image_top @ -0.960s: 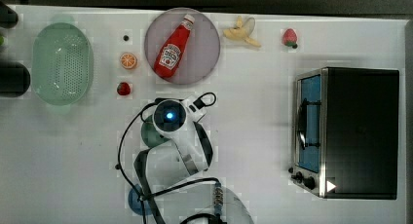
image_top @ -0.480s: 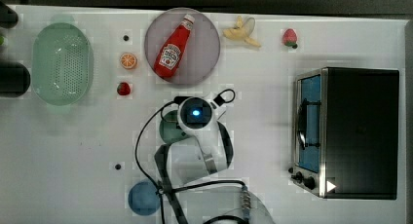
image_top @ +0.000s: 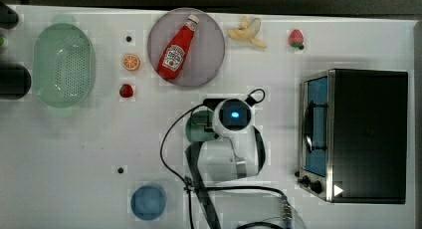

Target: Drag mug left to right.

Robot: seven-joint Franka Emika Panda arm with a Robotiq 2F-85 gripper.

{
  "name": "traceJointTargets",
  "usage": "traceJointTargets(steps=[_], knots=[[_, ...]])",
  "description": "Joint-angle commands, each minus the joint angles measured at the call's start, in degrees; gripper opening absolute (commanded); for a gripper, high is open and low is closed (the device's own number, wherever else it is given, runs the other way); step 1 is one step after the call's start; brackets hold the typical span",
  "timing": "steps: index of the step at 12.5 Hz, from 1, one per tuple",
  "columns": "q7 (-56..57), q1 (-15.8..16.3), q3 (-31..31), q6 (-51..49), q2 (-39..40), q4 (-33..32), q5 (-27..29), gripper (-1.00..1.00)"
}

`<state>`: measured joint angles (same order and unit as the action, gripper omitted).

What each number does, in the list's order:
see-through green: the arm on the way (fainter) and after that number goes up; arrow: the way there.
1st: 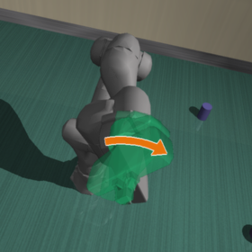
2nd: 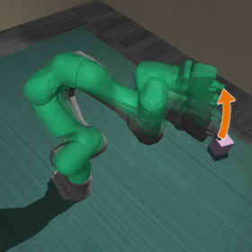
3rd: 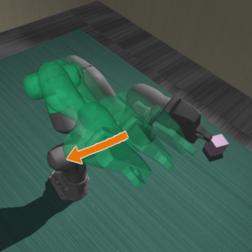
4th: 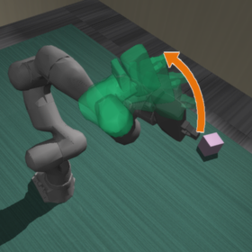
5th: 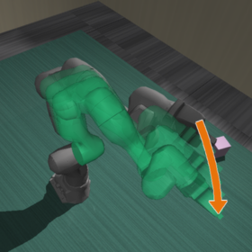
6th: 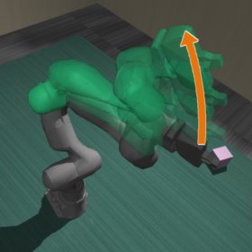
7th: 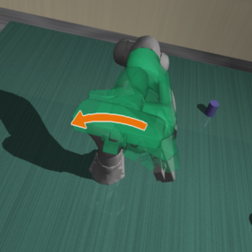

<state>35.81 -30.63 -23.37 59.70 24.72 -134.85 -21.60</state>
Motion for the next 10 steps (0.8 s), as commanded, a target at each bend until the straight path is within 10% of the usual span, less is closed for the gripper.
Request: traceJointTargets(steps=[1,6,10], knots=[[6.3,-2.8,2.7,0.0,-1.3,1.1,-0.4,-0.63],[7.7,-4.4,4.8,0.0,-1.3,1.7,-0.4,-0.59],[6.4,-4.4,2.8,-2.4,-7.3,1.8,2.1,0.29]])
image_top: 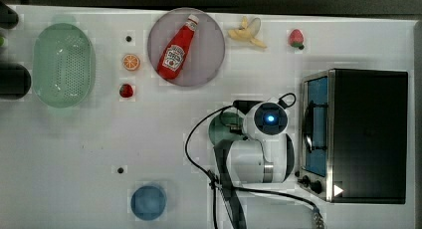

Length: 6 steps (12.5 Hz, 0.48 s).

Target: Drag mug left to right.

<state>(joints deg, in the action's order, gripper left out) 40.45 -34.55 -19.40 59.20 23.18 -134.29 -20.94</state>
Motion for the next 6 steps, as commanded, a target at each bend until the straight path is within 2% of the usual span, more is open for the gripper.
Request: traceJointTargets(steps=[1,3,6], knots=[[1.0,-0.5,-2.1,-4.8,-9.2,1.3,3.4,0.53],[-5.0,-0.4,-4.6,-11.3,-16.8,2.1,10.4,0.98],[-23.8,0.0,-8.7,-20.4,-27.0,6.2,21.7,1.00]])
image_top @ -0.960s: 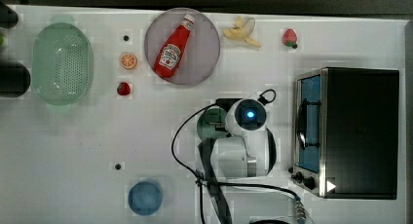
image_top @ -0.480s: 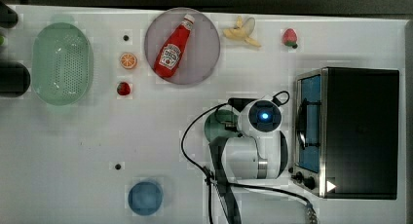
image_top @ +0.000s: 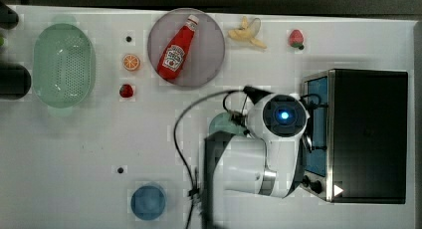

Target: Drag mug left to right.

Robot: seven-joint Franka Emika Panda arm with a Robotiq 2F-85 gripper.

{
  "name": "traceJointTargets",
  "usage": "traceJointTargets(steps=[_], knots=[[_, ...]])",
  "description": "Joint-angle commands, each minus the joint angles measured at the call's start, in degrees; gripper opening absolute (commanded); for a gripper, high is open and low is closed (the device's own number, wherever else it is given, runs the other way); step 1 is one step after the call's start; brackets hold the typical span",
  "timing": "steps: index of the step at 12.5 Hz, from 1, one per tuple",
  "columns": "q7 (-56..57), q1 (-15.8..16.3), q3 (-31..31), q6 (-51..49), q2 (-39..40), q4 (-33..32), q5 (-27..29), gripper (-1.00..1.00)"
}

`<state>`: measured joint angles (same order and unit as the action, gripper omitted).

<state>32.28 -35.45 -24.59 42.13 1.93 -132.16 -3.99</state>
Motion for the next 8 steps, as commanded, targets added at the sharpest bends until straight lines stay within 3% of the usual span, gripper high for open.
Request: traceJointTargets(steps=[1,4,8], knots=[[-22.4,1.1,-4.7,-7.3,-8.5,6.1,6.8,1.00],[-38.2,1.2,-6.8,-23.4,-15.1,13.8,7.4,1.00],[-43.2,1.1,-5.7,-44.5,-17.7,24.4,13.9,1.00]])
